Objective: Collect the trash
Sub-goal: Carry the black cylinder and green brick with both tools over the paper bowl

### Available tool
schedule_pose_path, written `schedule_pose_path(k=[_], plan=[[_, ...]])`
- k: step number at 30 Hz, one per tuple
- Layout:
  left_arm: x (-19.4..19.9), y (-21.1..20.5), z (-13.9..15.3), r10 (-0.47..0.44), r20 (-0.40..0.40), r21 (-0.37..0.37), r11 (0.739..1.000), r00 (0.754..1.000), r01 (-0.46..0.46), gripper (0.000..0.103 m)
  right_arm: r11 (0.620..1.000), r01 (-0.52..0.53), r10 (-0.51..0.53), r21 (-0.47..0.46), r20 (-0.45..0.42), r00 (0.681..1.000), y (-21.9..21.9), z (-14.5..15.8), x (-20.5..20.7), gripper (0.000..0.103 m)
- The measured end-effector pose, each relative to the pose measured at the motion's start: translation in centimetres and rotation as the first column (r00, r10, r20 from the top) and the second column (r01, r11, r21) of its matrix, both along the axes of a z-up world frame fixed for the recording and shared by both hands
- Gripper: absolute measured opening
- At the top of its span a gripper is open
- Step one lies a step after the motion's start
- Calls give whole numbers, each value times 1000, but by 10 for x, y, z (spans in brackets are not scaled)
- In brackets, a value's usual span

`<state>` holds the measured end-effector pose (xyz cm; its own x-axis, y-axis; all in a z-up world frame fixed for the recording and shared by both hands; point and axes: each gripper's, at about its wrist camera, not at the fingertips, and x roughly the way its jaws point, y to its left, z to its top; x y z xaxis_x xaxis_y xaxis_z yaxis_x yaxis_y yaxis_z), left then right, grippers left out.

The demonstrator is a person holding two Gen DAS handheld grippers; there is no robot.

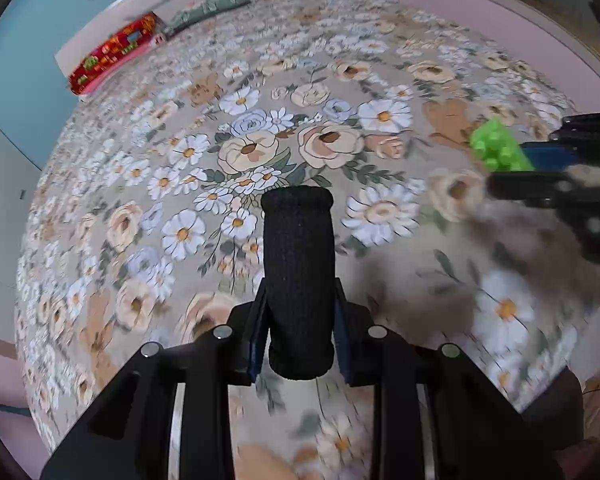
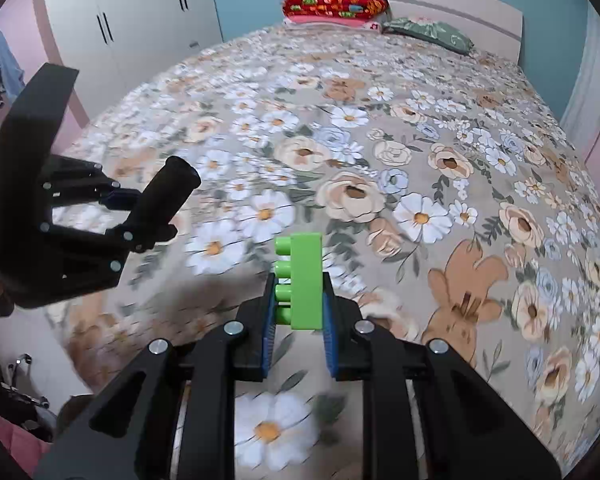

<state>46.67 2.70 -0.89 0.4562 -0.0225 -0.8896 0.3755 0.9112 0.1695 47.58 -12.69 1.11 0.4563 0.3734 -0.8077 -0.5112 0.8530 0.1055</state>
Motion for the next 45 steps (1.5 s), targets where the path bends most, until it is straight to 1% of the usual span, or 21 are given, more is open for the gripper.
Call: schedule_pose_path(k=[2,6,7,9,13,19,22,25,29,35,39,41,45], plan=[[-24,1,18,12,15,-8,1000,1000,-12,31,1000,-3,2,10,8,1000,1,16,-27,22],[-81,4,56,32,69,-3,999,997,-32,31,1000,-13,13,19,26,1000,1,50,-75,22],[-93,5,65,39,82,-3,999,996,-39,31,1000,-16,16,16,40,999,0,63,-92,22],[-123,6,84,49,110,2,999,993,-50,31,1000,-24,22,20,49,999,-1,77,-111,22],[-163,5,105,69,135,6,997,988,-71,31,999,-34,32,19,76,997,-3,106,-157,22],[-224,1,125,86,170,14,996,982,-89,31,999,-39,36,24,110,993,-8,134,-209,22],[-245,1,133,93,188,9,995,978,-96,31,999,-46,42,22,141,989,-11,150,-238,22],[-267,0,138,99,208,13,995,973,-104,31,998,-61,58,14,162,985,-11,158,-262,22],[-287,2,137,111,208,3,994,972,-114,31,997,-77,75,7,164,984,-11,156,-286,22],[-307,1,117,107,188,11,994,976,-111,31,996,-94,95,-10,134,987,-10,136,-310,22],[-312,2,91,99,161,20,994,982,-104,31,993,-114,115,-24,105,988,-6,114,-318,22],[-313,3,76,101,160,38,993,982,-109,31,992,-124,125,-26,82,989,-2,98,-321,22],[-313,6,39,114,103,28,993,988,-118,31,991,-130,131,-27,34,991,3,64,-321,22]])
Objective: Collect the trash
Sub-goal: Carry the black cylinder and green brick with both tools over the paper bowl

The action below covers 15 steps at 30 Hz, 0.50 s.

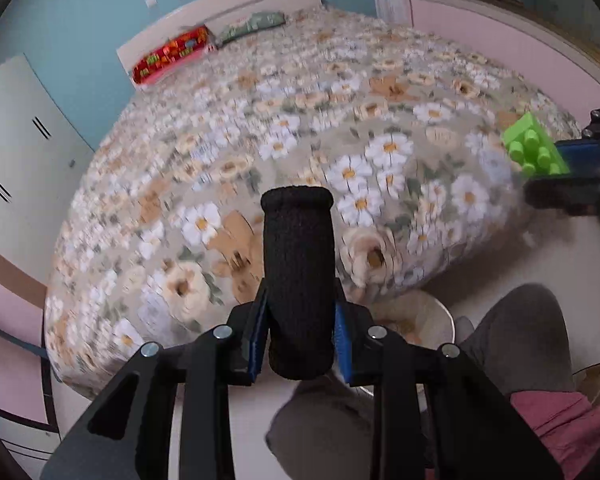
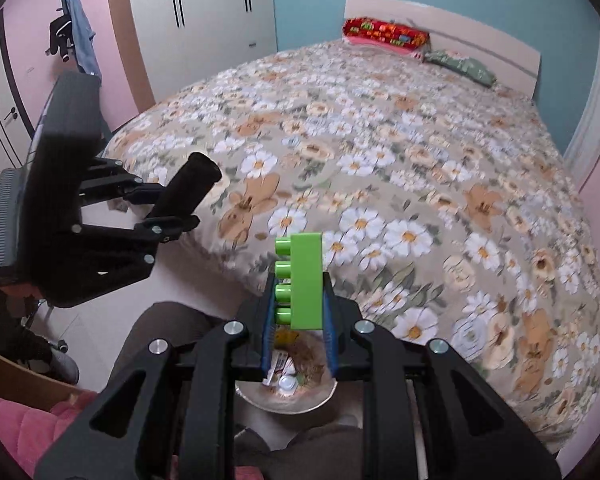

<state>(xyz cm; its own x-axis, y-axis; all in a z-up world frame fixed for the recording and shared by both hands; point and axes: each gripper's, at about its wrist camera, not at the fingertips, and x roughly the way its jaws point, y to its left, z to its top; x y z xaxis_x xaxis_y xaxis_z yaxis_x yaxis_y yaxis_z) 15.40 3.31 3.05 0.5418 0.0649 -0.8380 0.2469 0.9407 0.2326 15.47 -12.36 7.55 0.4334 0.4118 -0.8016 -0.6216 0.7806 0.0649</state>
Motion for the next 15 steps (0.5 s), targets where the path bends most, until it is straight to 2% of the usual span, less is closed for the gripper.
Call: schedule_pose_path(k=[7,11,15], plan=[[-4,2,-61,5,-98,-39,999,995,-9,31,1000,-4,1,-29,-92,996,10,-67,1,22],[-7,3,-100,14,-148,-21,1000,989,-17,31,1000,-6,1,-29,-156,988,13,-100,2,22],[-6,8,-132,31,-205,-34,999,978,-39,31,999,-8,1,-36,-204,979,17,-131,0,22]])
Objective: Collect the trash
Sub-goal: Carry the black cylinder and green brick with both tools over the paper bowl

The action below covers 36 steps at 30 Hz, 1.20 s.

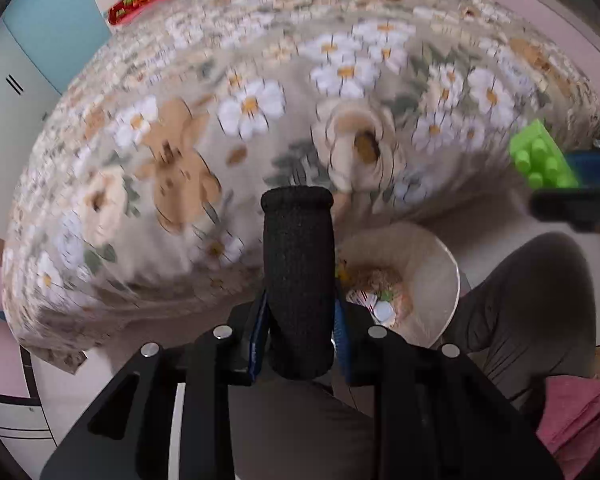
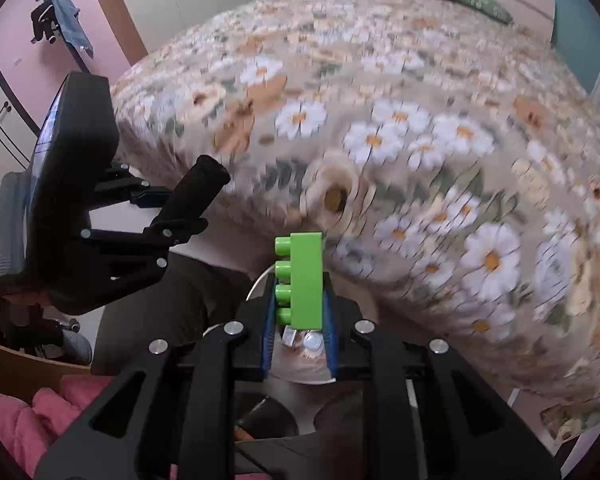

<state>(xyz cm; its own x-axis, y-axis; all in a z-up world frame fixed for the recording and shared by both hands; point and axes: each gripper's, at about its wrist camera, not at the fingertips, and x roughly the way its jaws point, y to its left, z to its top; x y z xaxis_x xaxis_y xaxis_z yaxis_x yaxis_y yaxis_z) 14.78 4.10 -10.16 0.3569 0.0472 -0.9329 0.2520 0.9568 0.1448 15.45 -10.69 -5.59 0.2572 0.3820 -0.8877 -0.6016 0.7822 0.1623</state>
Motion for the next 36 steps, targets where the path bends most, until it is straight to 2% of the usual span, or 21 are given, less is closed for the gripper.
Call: schedule_pose_path(k=[12,16,22,36], plan=[[4,-10,-77,6,-106,-39,999,994,-10,31,999,12,-18,-40,-150,988,5,-99,3,22],[6,-15,-104,4,-147,-43,999,989,-11,31,998,38,-47,-45,-222,974,4,-137,7,22],[12,-23,-147,7,-217,-48,999,976,-17,31,996,66,-82,-66,-285,955,5,-185,12,22],[27,-33,-225,20,-348,-60,997,937,-43,31,984,135,-168,-114,-377,911,3,-264,30,22]])
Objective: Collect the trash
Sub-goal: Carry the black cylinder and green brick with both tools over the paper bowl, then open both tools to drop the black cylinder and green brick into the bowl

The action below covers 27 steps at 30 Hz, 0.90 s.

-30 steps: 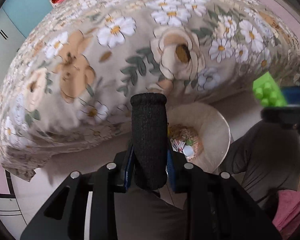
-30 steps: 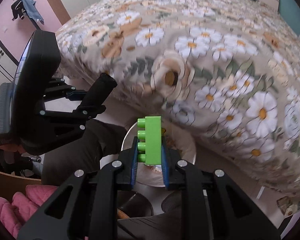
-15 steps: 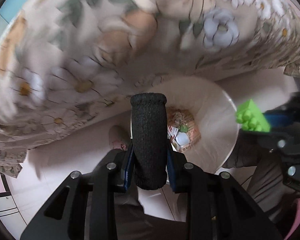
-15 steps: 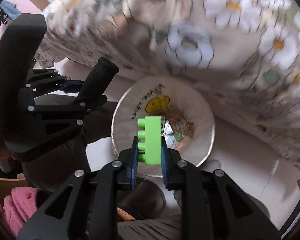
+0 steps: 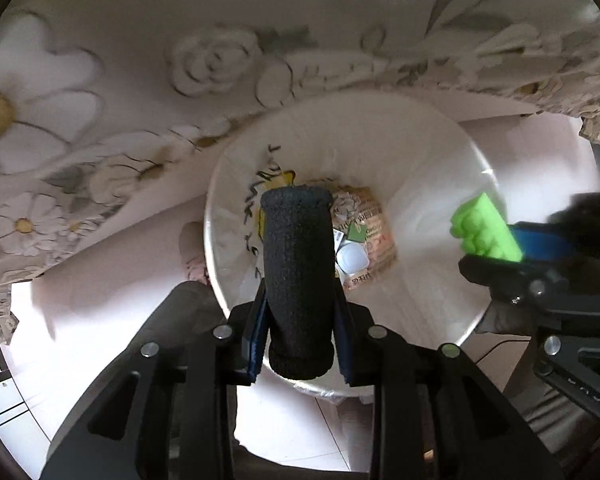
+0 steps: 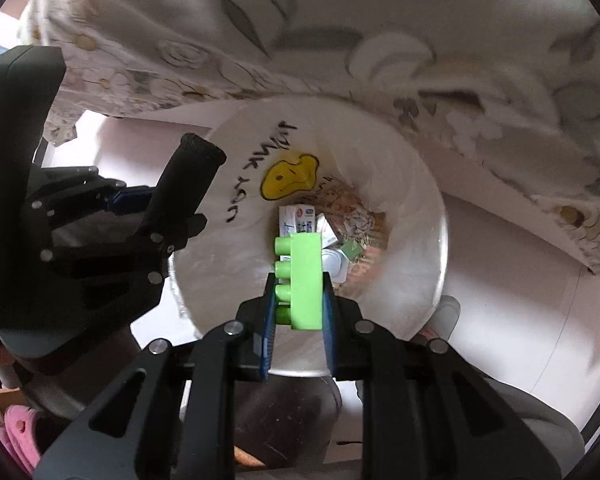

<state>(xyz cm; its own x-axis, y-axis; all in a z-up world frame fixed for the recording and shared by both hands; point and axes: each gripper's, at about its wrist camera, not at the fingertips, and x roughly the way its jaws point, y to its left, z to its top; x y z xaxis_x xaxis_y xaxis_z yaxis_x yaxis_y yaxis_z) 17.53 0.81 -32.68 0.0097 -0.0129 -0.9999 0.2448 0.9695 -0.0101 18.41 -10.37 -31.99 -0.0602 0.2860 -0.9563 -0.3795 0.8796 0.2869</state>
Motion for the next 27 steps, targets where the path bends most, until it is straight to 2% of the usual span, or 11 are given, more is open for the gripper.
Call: schedule_pose_path(k=[8,13,16,19,27], plan=[[1,4,-39,17,-75,7,1000,997,-17,31,1000,10,-11,-9,-56,998,6,-35,7,22],[3,5,-54,44,-122,-14,999,992,-46,31,1000,10,-12,-23,-85,996,8,-53,7,22],[8,6,-59,55,-131,-25,998,990,-59,31,999,8,-12,-36,-100,995,11,-61,9,22],[13,8,-66,68,-164,-67,995,984,-80,31,999,1,-6,-44,-104,995,13,-65,11,22],[19,3,-83,89,-207,-68,992,974,-105,34,998,-21,15,-67,-95,995,17,-73,13,22]])
